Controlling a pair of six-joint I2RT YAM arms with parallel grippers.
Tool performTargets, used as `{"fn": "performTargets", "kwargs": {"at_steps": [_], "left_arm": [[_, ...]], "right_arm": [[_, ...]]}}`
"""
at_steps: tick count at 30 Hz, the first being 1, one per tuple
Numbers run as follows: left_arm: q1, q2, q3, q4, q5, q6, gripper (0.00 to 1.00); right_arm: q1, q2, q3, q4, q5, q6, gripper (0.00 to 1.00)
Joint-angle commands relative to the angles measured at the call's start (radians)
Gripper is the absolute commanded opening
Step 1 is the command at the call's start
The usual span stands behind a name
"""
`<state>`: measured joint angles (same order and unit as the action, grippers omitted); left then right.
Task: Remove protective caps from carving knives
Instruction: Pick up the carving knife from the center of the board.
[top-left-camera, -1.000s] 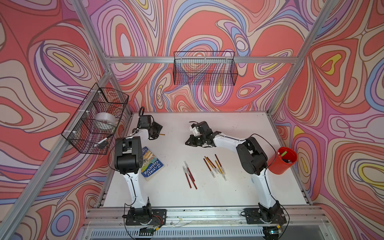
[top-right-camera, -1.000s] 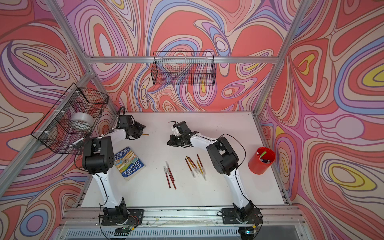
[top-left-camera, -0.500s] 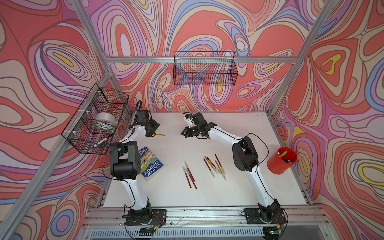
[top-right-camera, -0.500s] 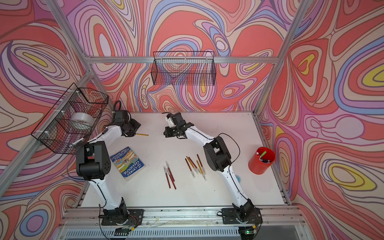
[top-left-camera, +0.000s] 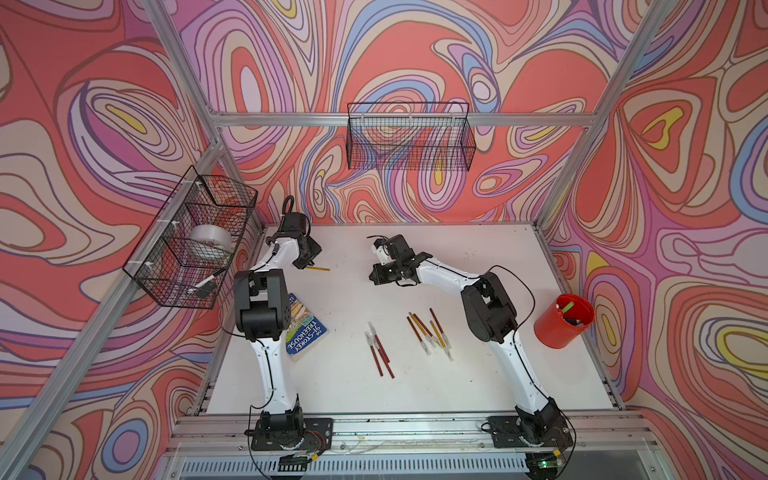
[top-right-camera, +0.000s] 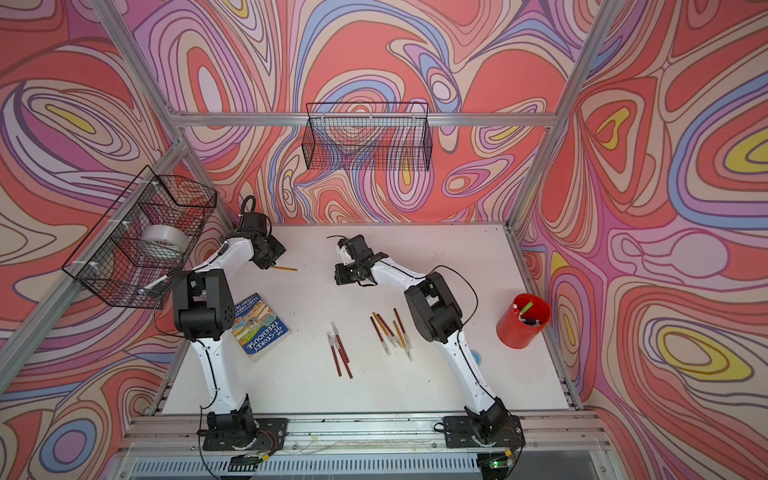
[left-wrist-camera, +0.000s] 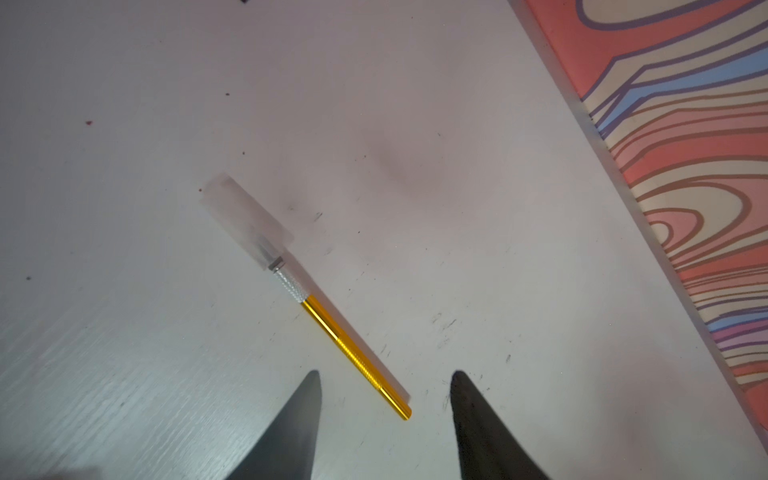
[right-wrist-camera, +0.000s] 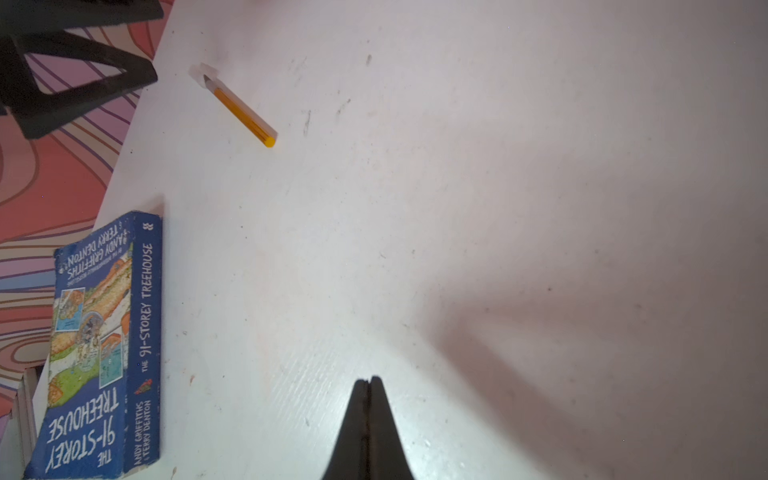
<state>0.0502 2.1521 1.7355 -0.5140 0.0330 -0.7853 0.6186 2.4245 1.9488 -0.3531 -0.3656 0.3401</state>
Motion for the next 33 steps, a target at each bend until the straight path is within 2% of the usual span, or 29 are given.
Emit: {"fn": "performTargets", "kwargs": {"at_steps": [1,15,26,33], "left_arm": [[-0.014,0.05,0.058,-0.092,-0.055,0.015,0.53],[-0.027,0.112,0.095,-0.144,-0.085,0.012,0.55],[-0.026,0.196,0.187,-0.177,-0.068,0.009,0.47],[-0.027,0.199,0.168,-0.171,-0.066,0.005,0.43]], "right_arm": [[0.006,-0.047,-0.016,0.017,0.026,-0.015,0.0],[0.005,-0.062,-0.042,0.033,0.034,-0.025,0.0],[0.004,-0.081,-0.074,0.047,0.043,-0.019,0.0],[0.004,-0.082,-0.076,0.052,0.039,-0.017,0.0]]}}
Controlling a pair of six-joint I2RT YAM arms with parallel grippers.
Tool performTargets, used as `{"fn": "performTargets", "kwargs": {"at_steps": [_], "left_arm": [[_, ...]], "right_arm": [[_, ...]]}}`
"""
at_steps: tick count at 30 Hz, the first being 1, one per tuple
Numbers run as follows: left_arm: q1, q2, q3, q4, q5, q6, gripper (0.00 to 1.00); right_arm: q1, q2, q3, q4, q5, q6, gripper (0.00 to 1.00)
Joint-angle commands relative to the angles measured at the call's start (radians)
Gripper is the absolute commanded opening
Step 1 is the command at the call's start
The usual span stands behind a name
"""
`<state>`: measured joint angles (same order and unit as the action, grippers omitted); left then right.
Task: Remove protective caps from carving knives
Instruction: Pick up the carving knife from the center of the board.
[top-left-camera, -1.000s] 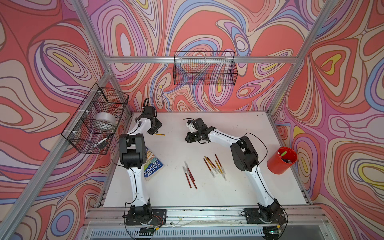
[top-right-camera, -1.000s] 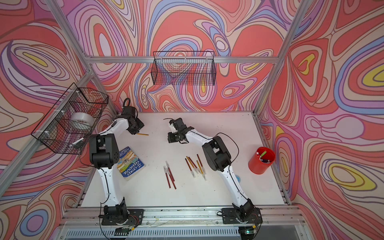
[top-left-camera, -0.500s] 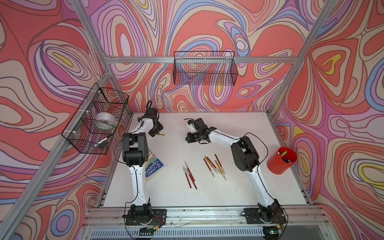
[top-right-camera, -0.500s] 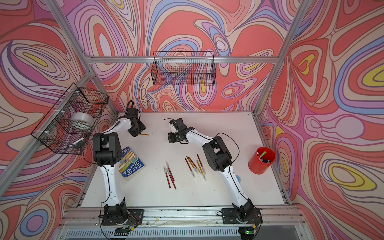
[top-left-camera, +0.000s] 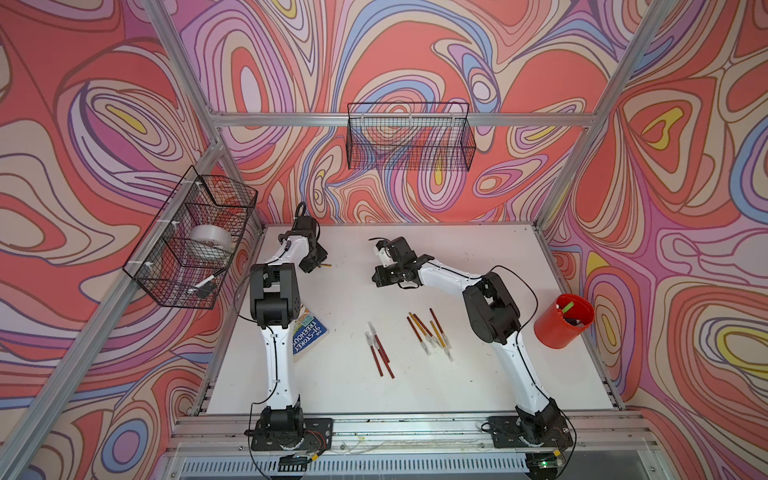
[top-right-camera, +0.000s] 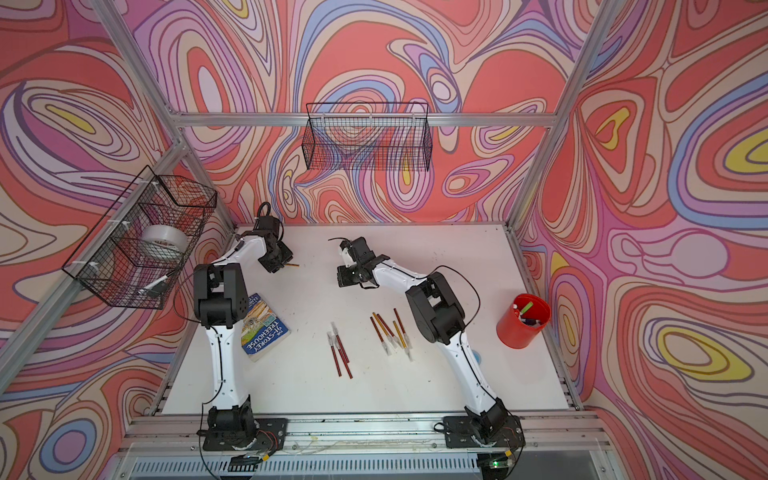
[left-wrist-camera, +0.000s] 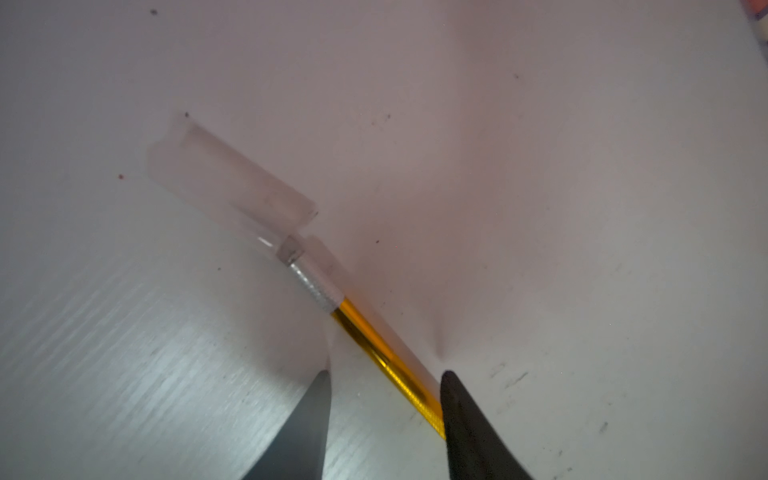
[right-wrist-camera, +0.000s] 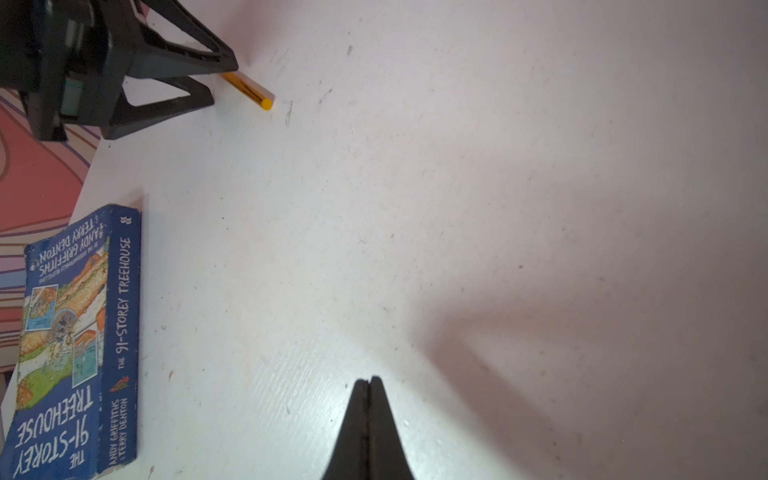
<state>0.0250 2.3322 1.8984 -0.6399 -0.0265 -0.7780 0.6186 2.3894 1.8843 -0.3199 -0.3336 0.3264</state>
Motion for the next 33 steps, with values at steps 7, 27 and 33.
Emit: {"fn": "performTargets", "kwargs": {"at_steps": [7,27,33], "left_arm": [[-0.002,0.008,-0.012,-0.047,-0.007,0.0,0.38],[-0.002,0.095,0.174,-0.277,-0.102,0.108,0.35],[-0.001,0.095,0.171,-0.293,-0.125,0.115,0.38]], "right_arm": [[0.005,-0.063,-0.037,0.028,0.008,-0.001,0.0],[0.005,-0.128,-0.138,0.102,0.041,-0.009,0.0],[0.004,-0.134,-0.15,0.105,0.038,-0.012,0.0]]}}
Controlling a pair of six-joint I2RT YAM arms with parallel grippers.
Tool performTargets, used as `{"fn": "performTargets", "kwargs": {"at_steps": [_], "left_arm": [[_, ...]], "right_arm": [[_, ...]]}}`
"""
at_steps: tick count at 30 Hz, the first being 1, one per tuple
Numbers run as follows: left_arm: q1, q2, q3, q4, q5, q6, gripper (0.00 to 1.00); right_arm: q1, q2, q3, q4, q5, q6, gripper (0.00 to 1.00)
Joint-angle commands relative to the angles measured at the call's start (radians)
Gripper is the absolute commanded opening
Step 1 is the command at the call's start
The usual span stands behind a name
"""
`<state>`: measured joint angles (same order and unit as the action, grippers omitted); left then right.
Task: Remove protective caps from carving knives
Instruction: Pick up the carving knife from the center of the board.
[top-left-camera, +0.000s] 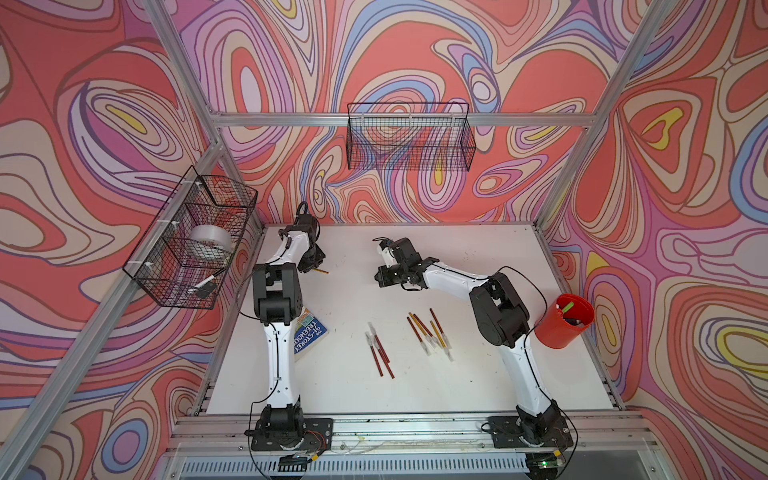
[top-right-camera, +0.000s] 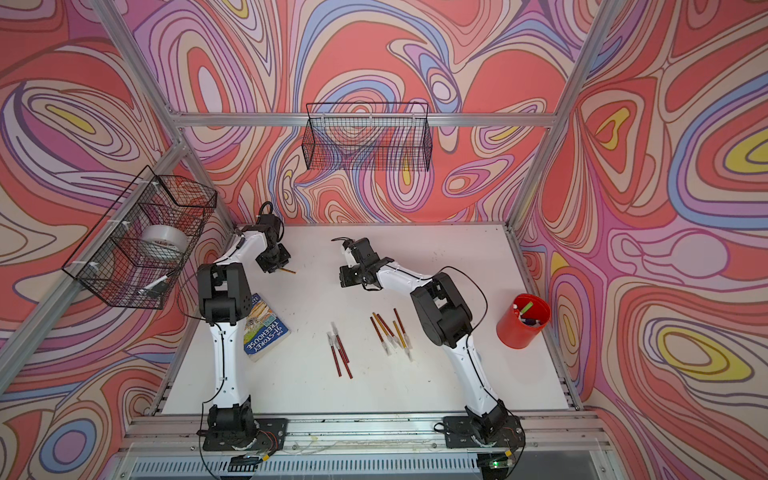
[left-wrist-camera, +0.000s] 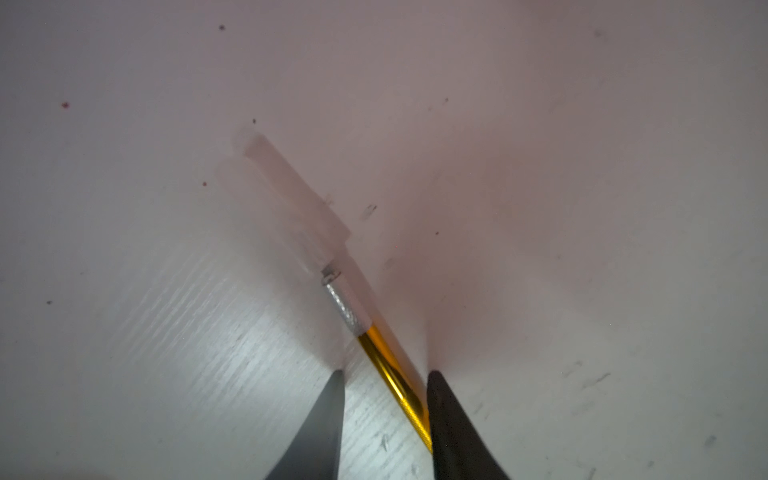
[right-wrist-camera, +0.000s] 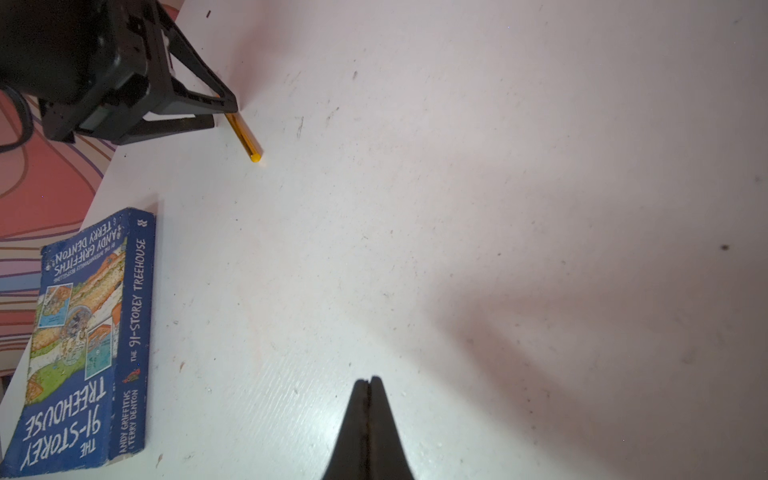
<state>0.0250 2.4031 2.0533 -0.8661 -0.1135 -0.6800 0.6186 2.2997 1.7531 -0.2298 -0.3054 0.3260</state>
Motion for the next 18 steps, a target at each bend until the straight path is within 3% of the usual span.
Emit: {"fn": "performTargets", "kwargs": {"at_steps": [1,8,18], "left_arm": [[-0.001,0.021,0.01,-0.062,-0.038,0.015,0.39],[-0.002,0.026,0.009,-0.064,-0.02,0.016,0.39],[-0.001,-0.021,-0.081,-0.014,-0.002,0.025,0.29]], "right_arm": [[0.004,-0.048,-0.021,0.02,0.009,-0.012,0.0],[0.004,-0.051,-0.039,0.029,0.008,-0.011,0.0],[0.003,-0.074,-0.063,0.05,0.008,0.008,0.0]]}}
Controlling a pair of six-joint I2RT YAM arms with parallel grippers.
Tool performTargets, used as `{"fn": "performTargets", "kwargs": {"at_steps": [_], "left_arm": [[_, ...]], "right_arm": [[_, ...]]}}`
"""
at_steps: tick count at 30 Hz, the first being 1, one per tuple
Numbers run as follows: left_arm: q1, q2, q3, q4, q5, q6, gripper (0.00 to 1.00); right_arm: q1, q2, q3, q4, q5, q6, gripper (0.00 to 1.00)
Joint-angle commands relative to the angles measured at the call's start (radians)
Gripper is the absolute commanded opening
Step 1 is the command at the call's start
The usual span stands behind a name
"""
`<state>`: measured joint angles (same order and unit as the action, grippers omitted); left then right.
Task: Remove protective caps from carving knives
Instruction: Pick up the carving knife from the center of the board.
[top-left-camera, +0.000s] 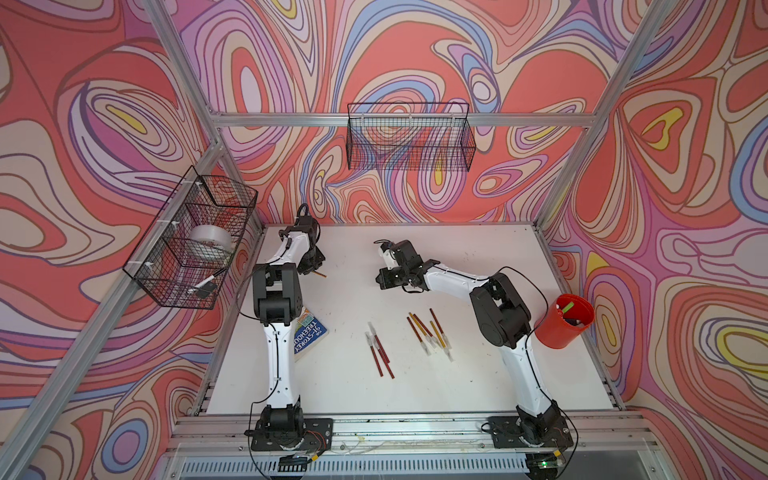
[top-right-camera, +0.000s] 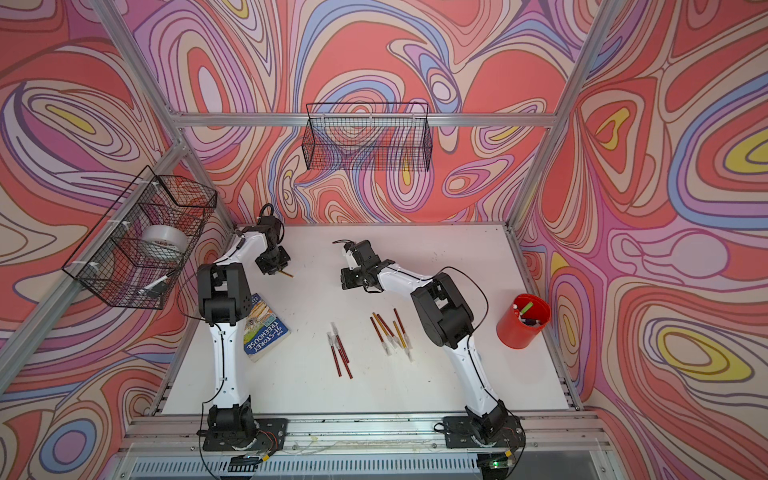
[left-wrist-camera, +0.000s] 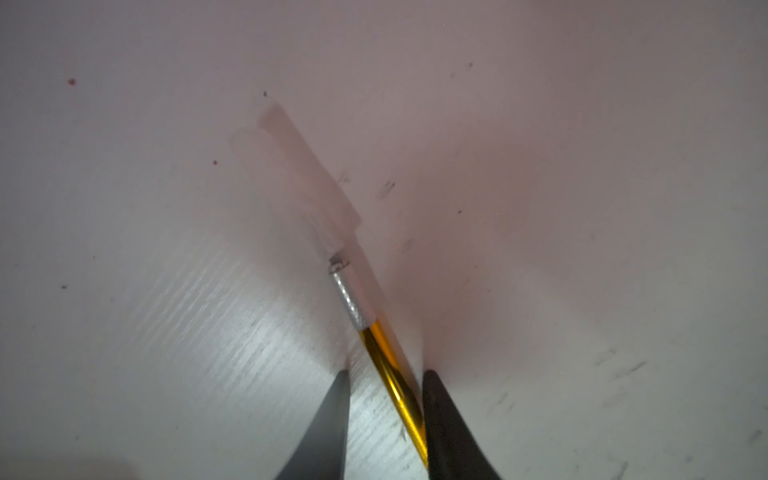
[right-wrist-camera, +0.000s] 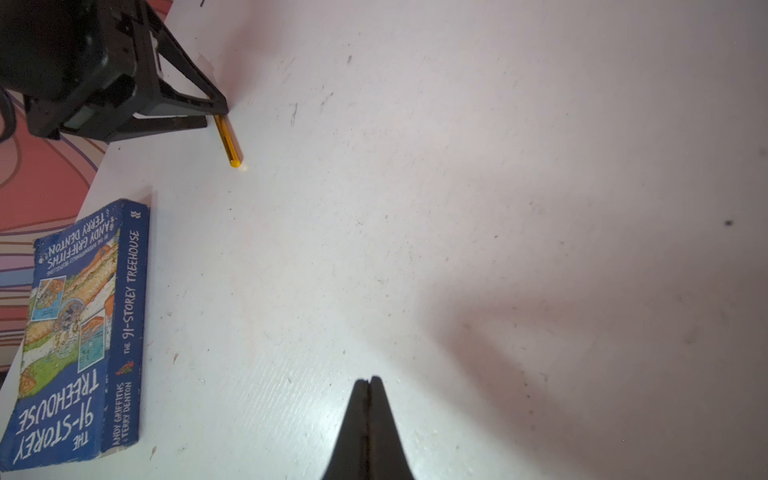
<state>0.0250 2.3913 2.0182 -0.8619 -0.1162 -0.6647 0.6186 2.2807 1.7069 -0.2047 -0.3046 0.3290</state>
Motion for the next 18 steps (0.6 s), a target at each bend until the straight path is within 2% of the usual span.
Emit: {"fn": "performTargets", "kwargs": {"at_steps": [1,8,18], "left_arm": [[-0.001,-0.011,-0.052,-0.018,0.007,0.012,0.28],[-0.002,-0.066,-0.179,0.039,0.042,0.011,0.2],[-0.02,-0.179,-0.352,0.116,0.087,0.001,0.02]], "right_arm": [[0.003,-0.056,-0.016,0.023,0.011,0.005,0.0],[0.003,-0.065,-0.012,0.021,0.017,0.017,0.0],[0.004,-0.112,-0.066,0.044,-0.002,0.059,0.0]]}}
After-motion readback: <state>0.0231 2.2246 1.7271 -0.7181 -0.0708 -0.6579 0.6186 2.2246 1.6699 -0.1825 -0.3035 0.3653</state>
